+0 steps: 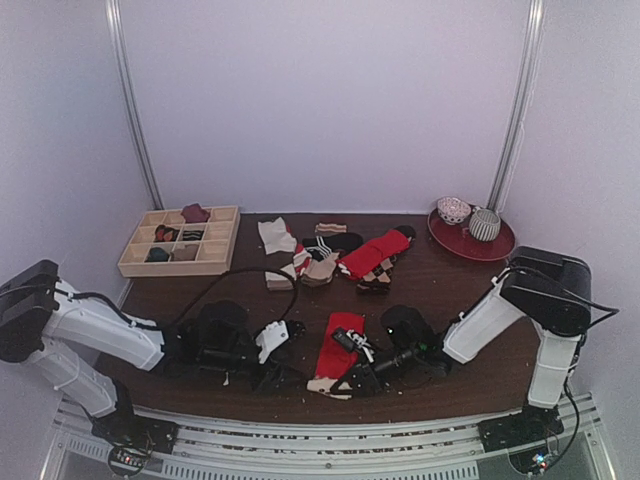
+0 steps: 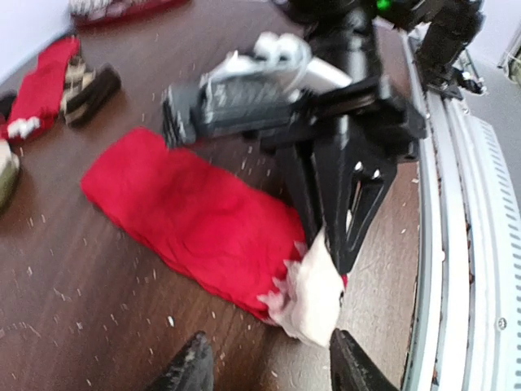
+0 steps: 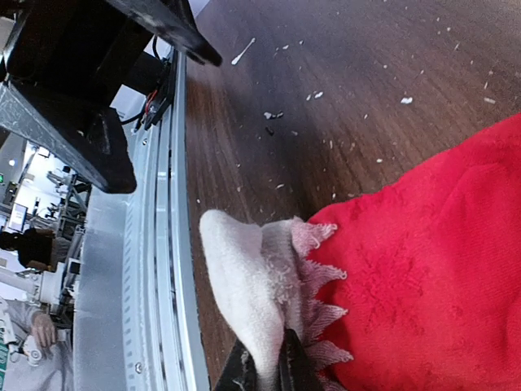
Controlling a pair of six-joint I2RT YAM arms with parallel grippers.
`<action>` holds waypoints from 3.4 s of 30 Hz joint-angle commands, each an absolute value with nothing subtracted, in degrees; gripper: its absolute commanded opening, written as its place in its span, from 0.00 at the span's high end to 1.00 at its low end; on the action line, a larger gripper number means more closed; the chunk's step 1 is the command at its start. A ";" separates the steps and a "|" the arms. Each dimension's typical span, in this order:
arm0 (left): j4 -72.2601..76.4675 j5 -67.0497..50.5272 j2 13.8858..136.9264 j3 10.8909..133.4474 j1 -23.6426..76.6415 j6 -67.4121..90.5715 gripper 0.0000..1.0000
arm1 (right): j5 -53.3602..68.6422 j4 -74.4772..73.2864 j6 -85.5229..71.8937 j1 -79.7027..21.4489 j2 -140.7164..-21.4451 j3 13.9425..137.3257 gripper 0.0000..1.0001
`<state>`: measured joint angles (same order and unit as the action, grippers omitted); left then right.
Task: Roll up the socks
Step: Roll the sock at the center of the board.
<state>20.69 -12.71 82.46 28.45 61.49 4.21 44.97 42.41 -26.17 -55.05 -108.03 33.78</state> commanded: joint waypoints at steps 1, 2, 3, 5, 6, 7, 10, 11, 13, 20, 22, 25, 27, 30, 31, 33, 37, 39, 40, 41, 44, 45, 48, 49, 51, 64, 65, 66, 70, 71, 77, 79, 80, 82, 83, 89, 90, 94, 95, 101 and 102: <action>38.90 -16.80 85.38 27.40 61.52 -3.41 0.51 | 48.16 30.38 -32.62 -54.91 -113.59 30.49 0.95; 38.45 -18.52 87.41 28.68 61.52 -4.05 0.51 | 48.16 30.11 -32.65 -54.90 -113.76 30.65 0.95; 38.38 -20.22 89.68 29.80 61.57 -4.13 0.52 | 47.86 29.99 -32.70 -54.83 -113.76 30.66 0.95; 39.72 -23.54 93.52 30.76 61.65 -3.62 0.51 | 47.16 29.48 -32.72 -54.77 -113.72 30.69 0.95; 40.56 -24.84 94.42 30.79 61.80 -3.16 0.51 | 46.93 29.24 -32.64 -54.75 -113.77 30.68 0.95; 41.42 -26.30 95.09 30.82 61.98 -2.75 0.51 | 46.64 29.22 -32.66 -54.64 -113.81 30.55 0.95; 41.85 -29.52 95.74 30.84 62.39 -1.44 0.51 | 46.36 29.79 -32.99 -54.28 -114.11 29.93 0.95; 41.27 -30.22 96.05 30.87 62.40 -1.06 0.51 | 46.03 29.88 -33.04 -53.95 -114.10 29.76 0.95; 39.59 -30.49 96.99 30.98 62.40 -0.12 0.52 | 45.87 30.49 -33.14 -53.46 -114.40 29.37 0.95; 36.97 -29.98 100.85 31.48 62.40 1.80 0.51 | 45.79 31.62 -33.25 -53.20 -114.78 29.06 0.95; 37.66 -28.44 101.11 30.78 62.40 2.22 0.51 | 45.66 31.66 -33.18 -53.17 -114.55 28.78 0.95; 38.06 -27.53 101.69 30.90 62.40 2.09 0.53 | 45.53 32.08 -33.37 -53.20 -114.67 28.38 0.96; 38.15 -27.71 102.51 31.50 62.40 2.08 0.61 | 45.50 32.55 -33.75 -53.24 -114.85 28.22 0.96; 38.53 -28.32 104.17 32.49 62.40 2.46 0.81 | 45.16 32.65 -33.88 -53.18 -114.73 28.14 0.96; 38.59 -28.66 104.64 32.77 62.40 2.66 0.86 | 45.00 32.64 -33.85 -53.20 -114.67 28.14 0.96; 38.44 -28.72 105.53 33.32 62.41 3.35 0.96 | 44.66 32.61 -33.83 -53.23 -114.58 28.13 0.96; 34.49 -28.02 107.08 34.82 62.40 5.42 1.00 | 44.44 32.25 -32.59 -53.19 -113.67 28.16 0.96; 30.68 -27.51 107.81 35.71 62.23 7.31 1.00 | 43.23 31.01 -30.48 -53.22 -110.84 27.91 0.95; 28.36 -27.43 108.33 36.10 62.04 8.36 1.00 | 41.66 29.90 -28.87 -53.27 -108.32 27.65 0.94; 26.09 -27.66 109.11 36.40 61.79 9.56 1.00 | 39.53 28.74 -26.98 -53.31 -104.14 27.22 0.91; 18.81 -28.48 111.02 37.14 60.99 12.85 1.00 | 28.85 24.67 -19.34 -54.10 -92.09 25.69 0.84; 17.38 -29.14 111.68 37.13 60.74 13.84 1.00 | 24.18 23.00 -16.38 -55.03 -88.38 25.38 0.78; 15.28 -31.34 113.04 36.47 60.34 16.10 1.00 | 11.90 22.00 -6.27 -59.06 -79.27 23.99 0.64; 14.68 -32.20 113.41 36.32 60.26 16.50 1.00 | 9.51 22.69 -3.24 -60.85 -77.33 23.53 0.62; 13.18 -32.70 113.72 36.47 60.21 17.15 1.00 | 5.86 24.98 1.95 -63.92 -75.48 22.57 0.56; 10.13 -33.73 113.43 37.43 59.85 17.22 1.00 | -7.29 27.61 14.20 -73.98 -86.90 26.77 0.43; 9.77 -33.68 113.58 37.63 59.85 17.08 1.00 | -7.53 28.16 14.40 -74.00 -86.99 26.92 0.43; 9.54 -33.71 113.64 37.76 59.85 16.91 1.00 | -7.44 28.63 14.75 -74.03 -87.01 26.87 0.43; 9.34 -34.22 113.96 37.97 59.77 16.70 1.00 | -6.98 29.35 15.50 -74.29 -87.36 27.03 0.44; 9.32 -34.27 114.09 37.97 59.77 16.62 1.00 | -7.17 29.33 15.59 -74.60 -87.36 27.04 0.44; 9.32 -34.63 114.52 37.79 59.68 16.73 1.00 | -6.59 29.99 16.51 -75.26 -87.67 27.20 0.44; 9.32 -34.69 114.52 37.79 59.68 16.79 1.00 | -5.13 30.16 16.17 -75.37 -88.49 27.36 0.46; 9.32 -34.76 114.52 37.79 59.68 16.79 1.00 | -4.48 30.14 15.91 -75.43 -89.16 27.55 0.46; 9.32 -34.79 114.61 37.79 59.68 16.74 1.00 | -4.91 29.81 15.10 -75.43 -90.79 27.97 0.47; 9.32 -34.77 114.61 37.79 59.68 16.70 1.00 | -5.15 29.80 14.77 -75.45 -91.87 28.22 0.48; 8.99 -35.34 114.77 37.97 59.68 16.42 1.00 | -5.57 28.32 12.30 -74.93 -95.83 30.59 0.67; 8.97 -35.27 114.56 37.97 59.68 16.37 1.00 | -5.40 27.39 11.45 -74.78 -96.45 31.12 0.70; 7.90 -32.30 110.76 37.95 59.68 14.28 0.83 | -1.71 23.08 6.47 -73.37 -97.02 32.00 0.80; 6.98 -30.24 109.20 38.15 59.68 13.27 0.78 | 0.86 22.37 4.08 -72.46 -96.67 31.93 0.83; 5.20 -17.95 96.21 39.55 59.60 7.85 0.56 | 22.70 15.38 -5.40 -65.12 -98.53 34.52 0.89; 6.51 -16.64 94.06 39.25 59.59 7.01 0.55 | 26.19 14.70 -6.91 -63.84 -99.49 35.01 0.89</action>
